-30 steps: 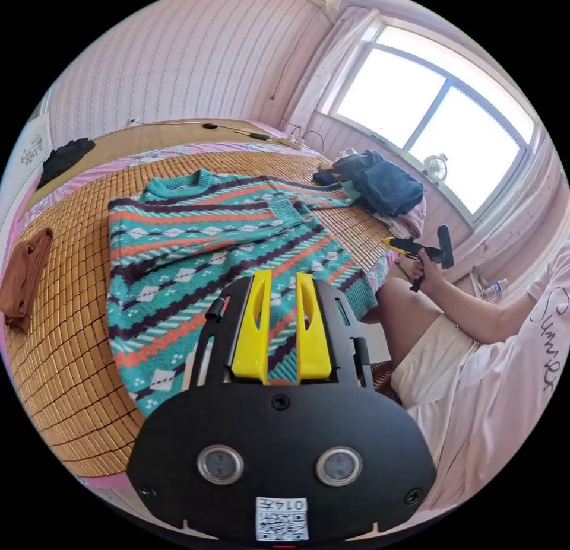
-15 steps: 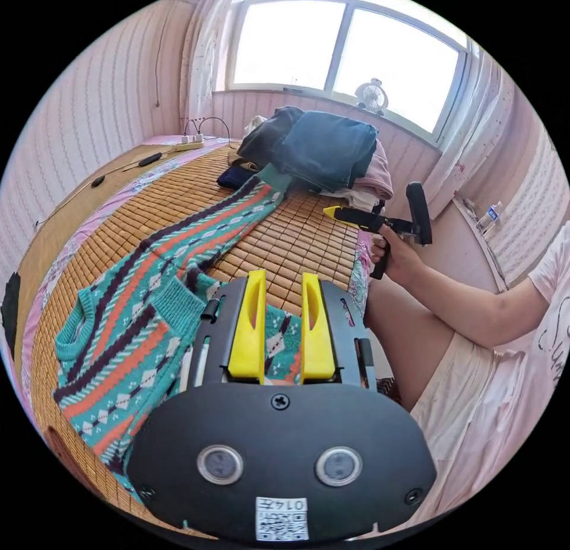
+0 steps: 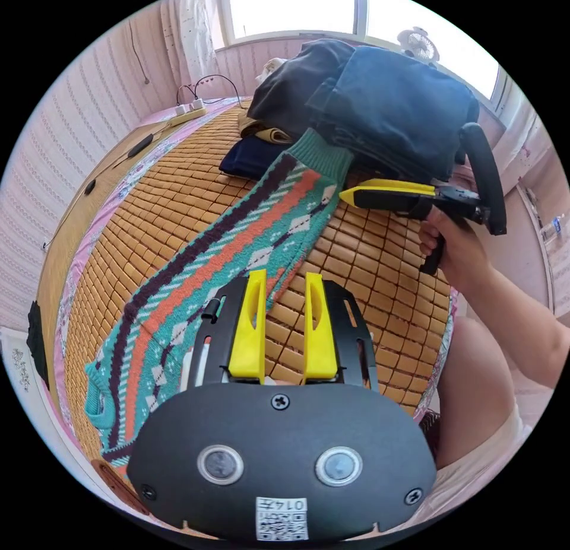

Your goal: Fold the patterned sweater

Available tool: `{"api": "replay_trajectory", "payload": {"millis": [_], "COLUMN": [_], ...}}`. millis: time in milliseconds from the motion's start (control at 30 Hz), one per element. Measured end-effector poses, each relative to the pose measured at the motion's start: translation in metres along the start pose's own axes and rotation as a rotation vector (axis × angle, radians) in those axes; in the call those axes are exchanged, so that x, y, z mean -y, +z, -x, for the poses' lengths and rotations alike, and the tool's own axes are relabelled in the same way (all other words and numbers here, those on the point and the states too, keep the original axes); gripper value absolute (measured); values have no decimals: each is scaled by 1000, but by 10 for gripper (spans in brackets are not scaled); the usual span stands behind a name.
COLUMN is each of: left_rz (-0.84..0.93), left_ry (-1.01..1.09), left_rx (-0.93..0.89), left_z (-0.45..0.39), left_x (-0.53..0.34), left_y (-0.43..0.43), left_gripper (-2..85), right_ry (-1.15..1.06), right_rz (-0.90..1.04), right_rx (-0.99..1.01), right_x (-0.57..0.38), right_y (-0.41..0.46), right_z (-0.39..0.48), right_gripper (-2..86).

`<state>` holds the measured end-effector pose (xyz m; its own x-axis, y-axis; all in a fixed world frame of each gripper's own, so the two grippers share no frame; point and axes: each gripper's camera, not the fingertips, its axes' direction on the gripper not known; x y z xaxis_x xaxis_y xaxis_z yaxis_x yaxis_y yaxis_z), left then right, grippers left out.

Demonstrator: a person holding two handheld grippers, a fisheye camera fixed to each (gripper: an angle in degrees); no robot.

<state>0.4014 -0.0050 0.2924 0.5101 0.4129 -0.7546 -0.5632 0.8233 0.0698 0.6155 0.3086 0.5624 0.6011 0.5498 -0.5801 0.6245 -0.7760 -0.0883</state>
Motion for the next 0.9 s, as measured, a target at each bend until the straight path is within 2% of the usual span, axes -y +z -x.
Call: {"api": "replay_trajectory", "payload": {"millis": [133,333,500,633,733,800,900], "left_rz": [115,72,-46,-220,-327,-383,-398], "left_ry": [-24,-46,-175,-237,-307,-363,-510], "left_rx": [48,42,-35,-56,-63,-79,-101], "left_z": [5,17,44,72,103,125,155], "left_x": [2,-9,-37,-85,-125,-160,-243], "left_y": [27,19,-17,-74,-124,-153,-187], "left_gripper": [94,59,47,47,51,59,64], "right_ry": [7,-70,-119,-256,-424,-527,-666], "right_rz": [55,77,-48,-239,-306,-297,-111], "right_rx": [61,25,225,415,559,687,884], "right_x": [17,28,31,30,41,41,19], "right_y": [20,17,-25,-66,-89,-93,-68], "right_z": [-2,15,45,111,189,245,346], "right_gripper": [108,54,44,36,36,39,55]}}
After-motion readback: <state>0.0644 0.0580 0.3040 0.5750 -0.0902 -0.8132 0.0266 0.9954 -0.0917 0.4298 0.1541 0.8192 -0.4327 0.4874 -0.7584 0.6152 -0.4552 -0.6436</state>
